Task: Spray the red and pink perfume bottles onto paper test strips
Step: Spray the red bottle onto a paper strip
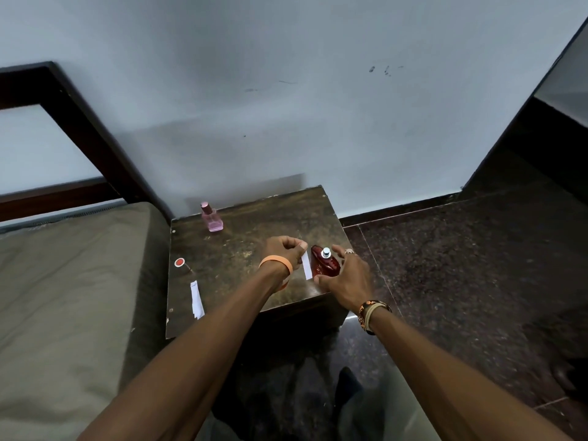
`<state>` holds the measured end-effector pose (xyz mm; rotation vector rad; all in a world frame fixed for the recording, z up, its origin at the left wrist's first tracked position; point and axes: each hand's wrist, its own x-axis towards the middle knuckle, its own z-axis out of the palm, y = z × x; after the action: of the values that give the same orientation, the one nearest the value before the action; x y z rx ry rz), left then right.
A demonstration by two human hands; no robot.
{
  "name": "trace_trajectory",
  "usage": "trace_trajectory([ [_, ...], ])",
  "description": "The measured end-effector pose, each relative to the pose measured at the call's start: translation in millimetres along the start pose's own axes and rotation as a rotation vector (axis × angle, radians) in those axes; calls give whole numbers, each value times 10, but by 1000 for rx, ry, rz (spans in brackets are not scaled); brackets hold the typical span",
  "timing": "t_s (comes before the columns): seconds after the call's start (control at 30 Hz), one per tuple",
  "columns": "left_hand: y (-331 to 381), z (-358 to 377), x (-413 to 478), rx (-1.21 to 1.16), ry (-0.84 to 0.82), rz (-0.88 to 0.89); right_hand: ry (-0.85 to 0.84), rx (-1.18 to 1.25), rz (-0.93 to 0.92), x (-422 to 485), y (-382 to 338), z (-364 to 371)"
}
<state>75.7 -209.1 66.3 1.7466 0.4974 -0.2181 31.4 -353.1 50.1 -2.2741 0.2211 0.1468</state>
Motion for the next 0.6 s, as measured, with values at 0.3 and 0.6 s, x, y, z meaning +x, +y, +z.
trace_trajectory([
  [0.3,-211,-19,95,66,-38,-24,74,-13,-21,54,55,169],
  [0.6,127,-300,-95,39,-69,32,98,133,-199,-55,-470,-45],
])
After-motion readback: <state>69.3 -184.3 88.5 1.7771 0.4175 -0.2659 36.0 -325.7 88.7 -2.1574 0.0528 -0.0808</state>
